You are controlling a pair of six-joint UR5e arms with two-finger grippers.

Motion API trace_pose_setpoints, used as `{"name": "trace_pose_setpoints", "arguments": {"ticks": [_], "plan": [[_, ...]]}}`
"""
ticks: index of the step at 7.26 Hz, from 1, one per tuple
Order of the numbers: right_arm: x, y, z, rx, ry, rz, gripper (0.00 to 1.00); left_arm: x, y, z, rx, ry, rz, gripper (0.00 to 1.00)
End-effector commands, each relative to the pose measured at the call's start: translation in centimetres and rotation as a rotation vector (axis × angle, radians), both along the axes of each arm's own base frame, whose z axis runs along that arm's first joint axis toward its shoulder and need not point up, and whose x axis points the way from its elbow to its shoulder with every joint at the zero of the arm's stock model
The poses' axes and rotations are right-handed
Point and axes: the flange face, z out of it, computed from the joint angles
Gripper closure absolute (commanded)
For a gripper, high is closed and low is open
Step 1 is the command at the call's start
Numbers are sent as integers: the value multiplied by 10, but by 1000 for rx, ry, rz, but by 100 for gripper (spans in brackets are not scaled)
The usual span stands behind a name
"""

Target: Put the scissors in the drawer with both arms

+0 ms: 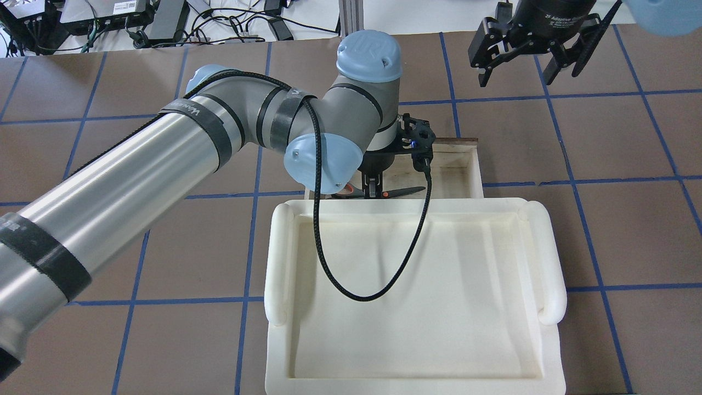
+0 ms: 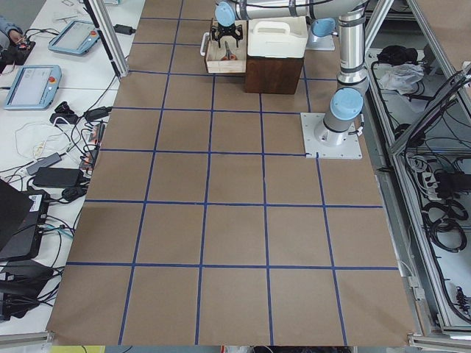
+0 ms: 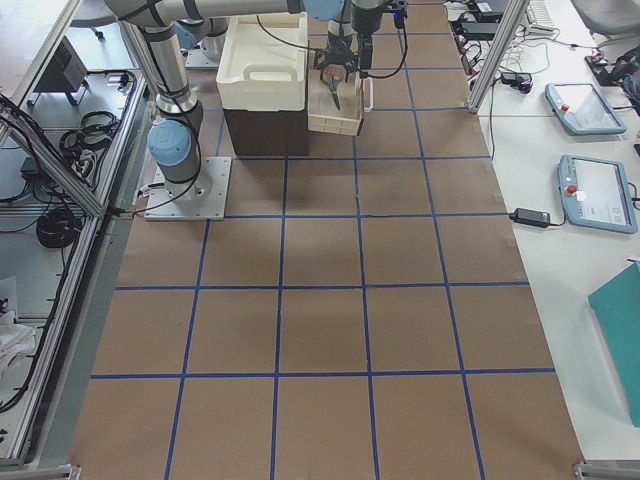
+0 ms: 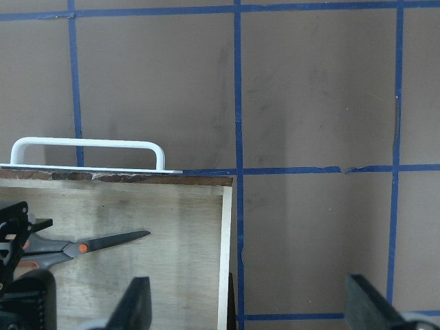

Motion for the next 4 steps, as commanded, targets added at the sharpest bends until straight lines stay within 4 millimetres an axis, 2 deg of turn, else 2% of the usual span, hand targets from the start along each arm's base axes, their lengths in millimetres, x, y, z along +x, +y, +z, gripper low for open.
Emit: {"name": "trace_pose_setpoints", "arguments": {"ticks": [1,2,3,4], "plan": [[0,2,-4,7,0,-1,0,21,-5,81,-75,32,105,0],[0,3,-4,3,-2,-7,0,56,-16,110,-90,35,173,0],[0,5,-2,0,0,-3,0,97,-23,132,-73,42,311,0],[0,4,-2,3,0,-1,0,120,-20,156,-105,47,463,0]]}}
